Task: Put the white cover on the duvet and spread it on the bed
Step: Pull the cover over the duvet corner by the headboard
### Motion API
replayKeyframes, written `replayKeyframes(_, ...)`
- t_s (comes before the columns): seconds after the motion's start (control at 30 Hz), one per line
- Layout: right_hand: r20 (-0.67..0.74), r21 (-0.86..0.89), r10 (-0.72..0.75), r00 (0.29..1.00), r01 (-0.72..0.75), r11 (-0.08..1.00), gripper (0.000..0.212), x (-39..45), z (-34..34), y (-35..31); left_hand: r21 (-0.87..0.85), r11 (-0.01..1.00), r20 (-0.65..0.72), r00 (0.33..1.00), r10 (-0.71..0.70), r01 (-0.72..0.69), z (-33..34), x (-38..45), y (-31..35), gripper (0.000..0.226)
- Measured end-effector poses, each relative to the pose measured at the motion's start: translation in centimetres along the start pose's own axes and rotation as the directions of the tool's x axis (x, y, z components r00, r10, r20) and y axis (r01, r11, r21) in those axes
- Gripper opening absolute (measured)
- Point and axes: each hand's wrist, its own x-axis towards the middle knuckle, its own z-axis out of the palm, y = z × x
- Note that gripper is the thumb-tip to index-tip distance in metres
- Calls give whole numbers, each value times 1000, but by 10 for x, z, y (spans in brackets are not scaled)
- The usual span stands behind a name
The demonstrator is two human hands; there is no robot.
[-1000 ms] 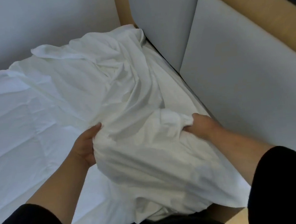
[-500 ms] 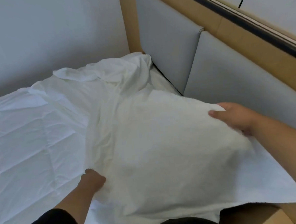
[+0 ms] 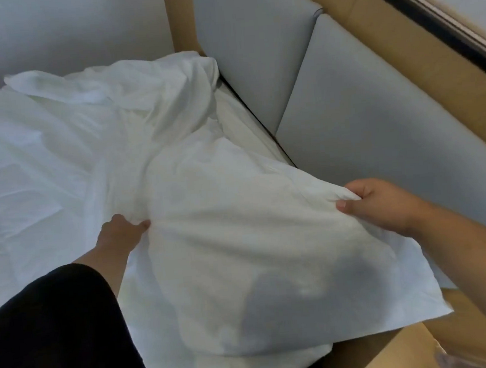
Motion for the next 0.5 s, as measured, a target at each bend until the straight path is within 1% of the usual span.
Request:
replayKeyframes(0.07, 62, 27, 84, 995, -86, 996, 8, 10, 2, 5, 140, 988, -45, 996, 75, -68, 8, 11, -5, 46)
replayKeyframes(0.1, 83, -1, 117, 990, -118, 993, 12, 16, 5, 6, 191, 975, -100, 985, 139, -118, 11, 13, -6, 39)
replayKeyframes(0.13, 87, -63, 152, 985, -147, 987, 17, 25, 8, 7, 198, 958, -167, 956, 242, -207, 12, 15, -6, 34)
replayKeyframes(0.17, 86, -152, 180, 980, -166, 974, 20, 34, 13, 7, 149, 931, -228, 905, 360, -333, 13, 14, -5, 30)
replayKeyframes(0.2, 88, -245, 195, 977, -169, 955, 21, 43, 19, 6, 47, 881, -280, 840, 464, -471, 9, 9, -3, 23)
replayKeyframes(0.23, 88, -332, 199, 976, -160, 930, 21, 50, 27, 3, -85, 824, -310, 801, 512, -560, 0, -2, 4, 19)
replayKeyframes(0.27, 71, -403, 187, 980, -144, 904, 21, 56, 34, 0, -212, 774, -312, 792, 525, -596, -14, -15, 14, 20)
replayKeyframes(0.3, 41, -446, 159, 986, -125, 887, 22, 62, 41, -2, -305, 732, -322, 789, 523, -610, -33, -31, 26, 21)
replayKeyframes(0.37, -41, -459, 84, 996, -93, 883, 28, 70, 50, -5, -437, 634, -369, 770, 520, -638, -74, -62, 51, 15)
replayKeyframes(0.4, -67, -425, 52, 996, -75, 902, 28, 73, 52, -8, -489, 576, -390, 755, 527, -655, -93, -71, 60, 18)
replayKeyframes(0.43, -87, -379, 21, 996, -53, 924, 25, 74, 51, -10, -518, 533, -378, 739, 558, -668, -114, -83, 68, 22)
replayKeyframes(0.47, -97, -349, 10, 995, -43, 936, 15, 73, 49, -13, -522, 513, -334, 717, 612, -682, -132, -93, 75, 22)
replayKeyframes(0.5, -95, -340, -9, 995, -24, 940, 9, 69, 44, -19, -455, 545, -247, 688, 683, -704, -147, -100, 81, 16)
